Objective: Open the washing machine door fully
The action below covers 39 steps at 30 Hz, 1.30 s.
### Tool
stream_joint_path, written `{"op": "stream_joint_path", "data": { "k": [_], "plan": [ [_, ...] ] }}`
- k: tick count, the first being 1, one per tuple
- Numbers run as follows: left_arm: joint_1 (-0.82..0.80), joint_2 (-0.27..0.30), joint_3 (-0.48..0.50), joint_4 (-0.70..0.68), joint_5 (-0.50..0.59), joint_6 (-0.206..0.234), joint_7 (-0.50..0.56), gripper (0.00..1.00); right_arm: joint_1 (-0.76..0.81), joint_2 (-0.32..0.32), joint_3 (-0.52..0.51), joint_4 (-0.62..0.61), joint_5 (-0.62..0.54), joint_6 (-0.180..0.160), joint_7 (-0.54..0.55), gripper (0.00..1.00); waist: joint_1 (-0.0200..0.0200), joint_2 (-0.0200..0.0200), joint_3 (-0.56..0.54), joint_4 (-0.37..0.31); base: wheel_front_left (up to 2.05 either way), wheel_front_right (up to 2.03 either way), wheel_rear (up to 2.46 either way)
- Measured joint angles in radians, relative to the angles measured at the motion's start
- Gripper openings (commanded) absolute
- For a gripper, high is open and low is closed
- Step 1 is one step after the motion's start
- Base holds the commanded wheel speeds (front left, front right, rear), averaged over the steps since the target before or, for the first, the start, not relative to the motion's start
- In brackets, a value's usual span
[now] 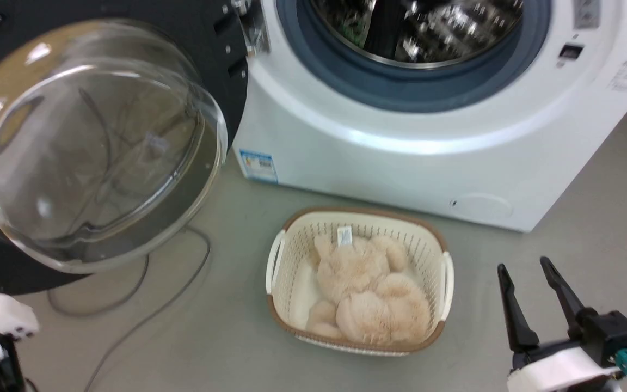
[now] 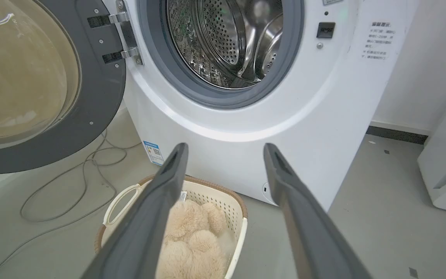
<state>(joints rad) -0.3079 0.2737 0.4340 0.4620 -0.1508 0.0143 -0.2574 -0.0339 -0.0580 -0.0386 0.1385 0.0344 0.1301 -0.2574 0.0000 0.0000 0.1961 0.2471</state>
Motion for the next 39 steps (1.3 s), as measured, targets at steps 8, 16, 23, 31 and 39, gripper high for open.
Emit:
{"op": "stream_joint_path", "data": {
  "k": [8, 16, 23, 31, 39],
  "plan": [
    [0.114, -0.072, -0.053, -0.192, 0.063, -0.046, 0.0, 0.0, 0.056, 0.004, -0.034, -0.032, 0.028, 0.0, 0.0, 1.0, 0.0, 0.0, -0.109, -0.014, 0.0, 0.0, 0.0],
    [0.179, -0.134, -0.148, -0.292, 0.096, -0.083, 0.0, 0.0, 0.082, 0.005, -0.058, -0.081, 0.058, 0.0, 0.0, 1.0, -0.0001, 0.0, -0.197, -0.052, 0.0, 0.0, 0.0],
    [0.227, -0.162, -0.213, -0.325, 0.097, -0.106, 0.0, 0.0, 0.096, 0.005, -0.062, -0.09, 0.062, 0.0, 0.0, 1.0, -0.0001, 0.0, -0.231, -0.113, 0.0, 0.0, 0.0],
    [0.27, -0.186, -0.255, -0.324, 0.096, -0.107, 0.0, 1.0, 0.113, 0.005, -0.062, -0.092, 0.062, 0.0, 0.0, 1.0, -0.0001, 0.0, -0.25, -0.181, 0.0, 0.0, 0.0],
    [0.294, -0.202, -0.306, -0.293, 0.096, -0.111, 0.0, 1.0, 0.12, 0.005, -0.053, -0.092, 0.063, 0.0, 0.0, 1.0, -0.0001, 0.0, -0.247, -0.215, 0.0, 0.0, 0.0]
  ]
}}
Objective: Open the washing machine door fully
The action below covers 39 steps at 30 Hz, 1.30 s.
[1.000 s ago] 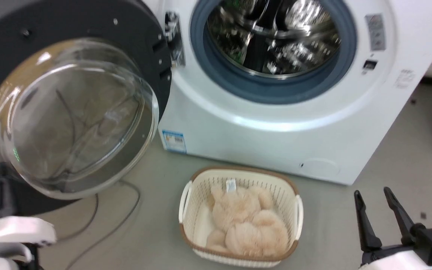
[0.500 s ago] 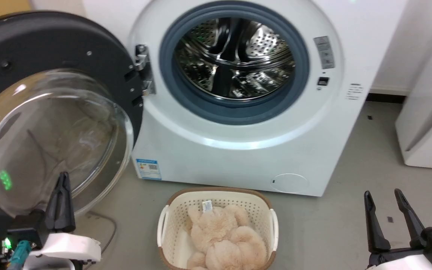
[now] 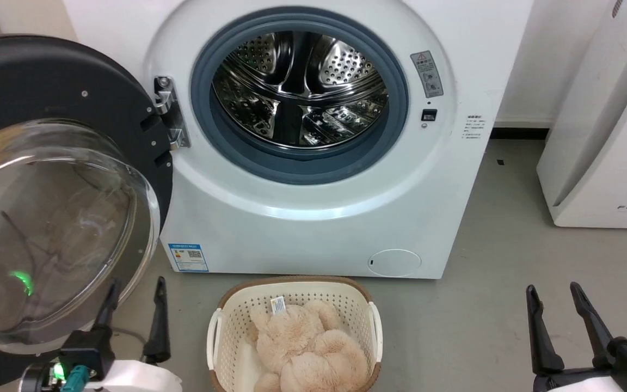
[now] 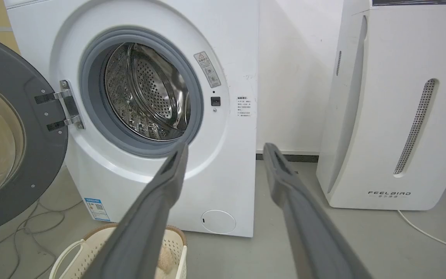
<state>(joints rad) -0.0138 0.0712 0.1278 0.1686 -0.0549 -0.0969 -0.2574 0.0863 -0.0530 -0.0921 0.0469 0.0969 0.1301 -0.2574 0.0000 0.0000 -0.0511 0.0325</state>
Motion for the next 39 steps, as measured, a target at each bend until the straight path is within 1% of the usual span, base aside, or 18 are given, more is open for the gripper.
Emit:
{"op": "stream_joint_path", "data": {
  "k": [5, 6, 19, 39],
  "plan": [
    [0.008, -0.008, -0.016, 0.024, -0.019, 0.0, 0.0, 1.0, 0.0, 0.0, 0.003, 0.002, 0.001, 0.0, 0.0, 1.0, 0.0, 0.0, 0.007, -0.009, 0.0, 0.0, 0.0],
    [0.009, -0.009, -0.017, 0.024, -0.02, 0.0, 0.001, 0.0, 0.0, 0.0, 0.002, 0.002, 0.001, 0.0, 0.0, 0.0, 0.0, 0.0, 0.007, -0.01, 0.0, 0.0, 0.0],
    [0.009, -0.011, -0.022, 0.016, -0.017, 0.002, 0.017, 0.0, 0.0, 0.0, 0.006, 0.002, -0.002, 0.0, 0.017, 0.0, 0.0, 0.0, 0.011, -0.012, 0.0, 0.0, 0.0],
    [0.009, -0.013, -0.044, -0.015, -0.008, 0.016, 0.056, 0.0, -0.01, 0.0, 0.021, -0.001, -0.017, 0.0, 0.059, 0.0, 0.0, 0.0, 0.018, -0.016, 0.0, 0.0, 0.0]
  ]
}}
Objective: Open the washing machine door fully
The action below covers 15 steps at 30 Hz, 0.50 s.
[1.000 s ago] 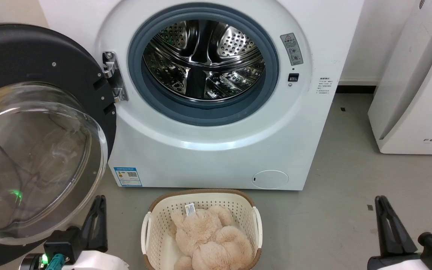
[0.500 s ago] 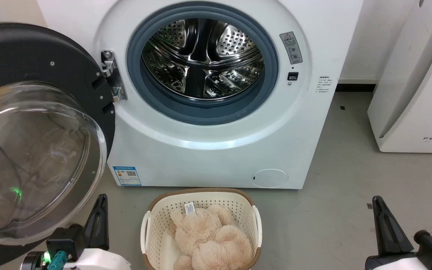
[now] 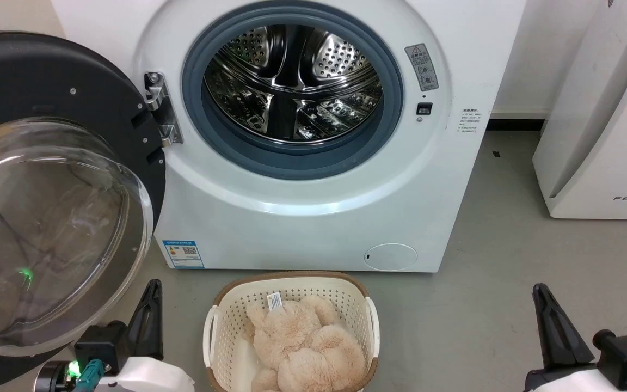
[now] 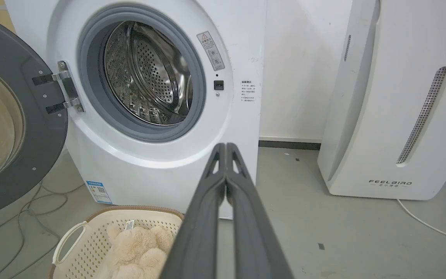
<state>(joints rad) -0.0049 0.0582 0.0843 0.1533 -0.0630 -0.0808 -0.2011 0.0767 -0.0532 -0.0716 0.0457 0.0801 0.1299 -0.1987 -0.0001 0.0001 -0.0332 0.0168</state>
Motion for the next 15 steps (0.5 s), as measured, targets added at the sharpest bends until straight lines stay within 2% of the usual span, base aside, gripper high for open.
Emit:
{"op": "stream_joint_path", "data": {
  "k": [15],
  "plan": [
    [0.0, -0.001, -0.01, -0.023, 0.009, 0.012, 0.034, 0.0, -0.004, 0.0, 0.011, -0.008, -0.01, 0.0, 0.03, 0.0, 0.0001, 0.0, 0.005, -0.003, 0.0, 0.0, 0.0]
  ]
}}
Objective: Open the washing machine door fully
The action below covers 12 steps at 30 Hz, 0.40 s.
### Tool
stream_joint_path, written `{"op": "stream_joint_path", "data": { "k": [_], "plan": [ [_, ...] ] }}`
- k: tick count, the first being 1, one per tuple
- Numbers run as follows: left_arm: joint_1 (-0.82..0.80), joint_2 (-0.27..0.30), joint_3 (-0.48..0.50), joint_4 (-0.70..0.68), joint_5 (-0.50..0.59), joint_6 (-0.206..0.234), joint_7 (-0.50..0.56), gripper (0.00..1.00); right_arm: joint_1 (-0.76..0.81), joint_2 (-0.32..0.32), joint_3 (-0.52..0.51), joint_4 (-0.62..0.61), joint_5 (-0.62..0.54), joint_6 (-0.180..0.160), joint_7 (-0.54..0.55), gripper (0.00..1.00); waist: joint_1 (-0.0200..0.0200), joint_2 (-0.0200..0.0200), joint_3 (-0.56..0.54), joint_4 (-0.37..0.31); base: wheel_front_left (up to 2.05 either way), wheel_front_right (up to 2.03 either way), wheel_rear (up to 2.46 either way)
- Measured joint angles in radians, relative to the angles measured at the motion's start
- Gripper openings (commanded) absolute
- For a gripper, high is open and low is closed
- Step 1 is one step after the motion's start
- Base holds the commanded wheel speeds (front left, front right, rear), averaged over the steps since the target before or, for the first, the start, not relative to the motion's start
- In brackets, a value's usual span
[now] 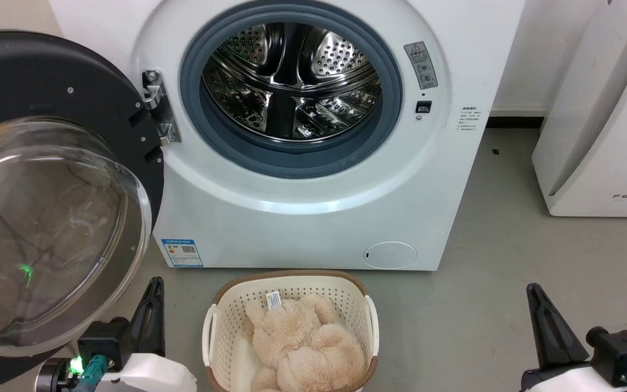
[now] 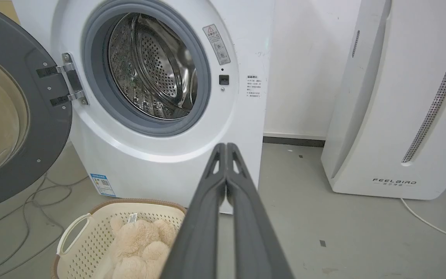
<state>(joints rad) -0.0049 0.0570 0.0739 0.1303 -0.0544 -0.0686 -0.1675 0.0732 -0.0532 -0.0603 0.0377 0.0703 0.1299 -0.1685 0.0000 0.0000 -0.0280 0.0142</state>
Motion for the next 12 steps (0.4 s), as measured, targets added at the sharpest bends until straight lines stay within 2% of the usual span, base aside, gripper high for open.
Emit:
{"op": "stream_joint_path", "data": {
  "k": [12],
  "plan": [
    [0.0, -0.002, -0.013, -0.022, 0.008, 0.013, 0.028, 0.0, -0.003, 0.0, 0.01, -0.006, -0.01, 0.0, 0.027, 0.0, 0.0001, 0.0001, 0.005, -0.002, 0.0, 0.0, 0.0]
  ]
}}
